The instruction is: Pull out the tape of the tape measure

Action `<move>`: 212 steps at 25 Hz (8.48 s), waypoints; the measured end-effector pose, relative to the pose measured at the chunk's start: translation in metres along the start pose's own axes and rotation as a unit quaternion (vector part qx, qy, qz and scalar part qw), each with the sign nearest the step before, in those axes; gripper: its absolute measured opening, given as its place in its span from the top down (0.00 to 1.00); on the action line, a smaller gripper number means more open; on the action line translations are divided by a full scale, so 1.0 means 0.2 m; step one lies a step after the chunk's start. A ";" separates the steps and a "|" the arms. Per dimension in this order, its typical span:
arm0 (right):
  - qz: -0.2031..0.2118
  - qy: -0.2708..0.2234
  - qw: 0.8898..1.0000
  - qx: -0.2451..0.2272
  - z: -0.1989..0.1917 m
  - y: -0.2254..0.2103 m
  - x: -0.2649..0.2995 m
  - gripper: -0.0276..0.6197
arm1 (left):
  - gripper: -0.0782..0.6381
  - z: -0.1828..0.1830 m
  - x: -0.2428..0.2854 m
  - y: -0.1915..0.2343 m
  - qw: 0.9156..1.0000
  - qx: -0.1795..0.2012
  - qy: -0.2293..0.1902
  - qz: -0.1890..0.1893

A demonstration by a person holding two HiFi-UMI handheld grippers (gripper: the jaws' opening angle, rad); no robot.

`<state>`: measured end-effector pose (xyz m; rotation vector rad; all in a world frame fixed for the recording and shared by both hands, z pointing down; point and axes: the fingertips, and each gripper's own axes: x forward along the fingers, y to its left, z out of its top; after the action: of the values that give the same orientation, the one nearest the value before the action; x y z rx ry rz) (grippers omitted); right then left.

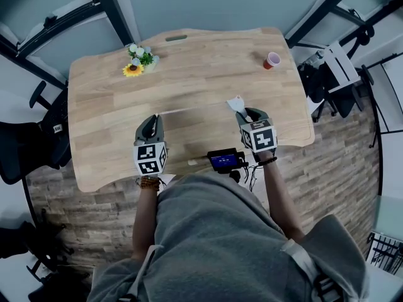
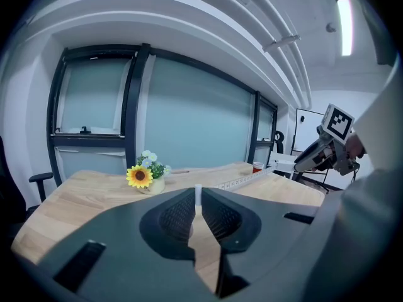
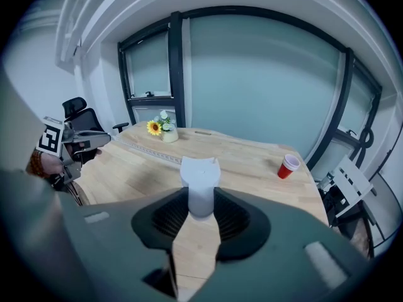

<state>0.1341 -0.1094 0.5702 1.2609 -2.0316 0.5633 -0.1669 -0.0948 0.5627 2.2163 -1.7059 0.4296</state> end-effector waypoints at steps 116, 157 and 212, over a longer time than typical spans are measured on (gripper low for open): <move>0.062 0.076 0.995 -0.035 -0.64 -0.06 0.84 0.72 | 0.81 -0.94 0.35 0.00 0.968 -0.128 0.215 0.022; -0.043 -0.184 0.982 0.002 0.47 -0.44 0.10 0.75 | 0.81 0.34 0.28 -0.03 0.994 -0.063 -0.086 0.007; -0.062 -0.358 0.926 -0.100 0.65 0.26 -0.44 0.93 | 0.83 0.77 0.04 -0.59 0.973 0.069 -0.215 -0.050</move>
<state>0.0729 -0.1193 0.4168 1.6022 -2.4720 -0.2128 -0.0429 -0.1371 0.4193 2.6324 -1.7961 0.0427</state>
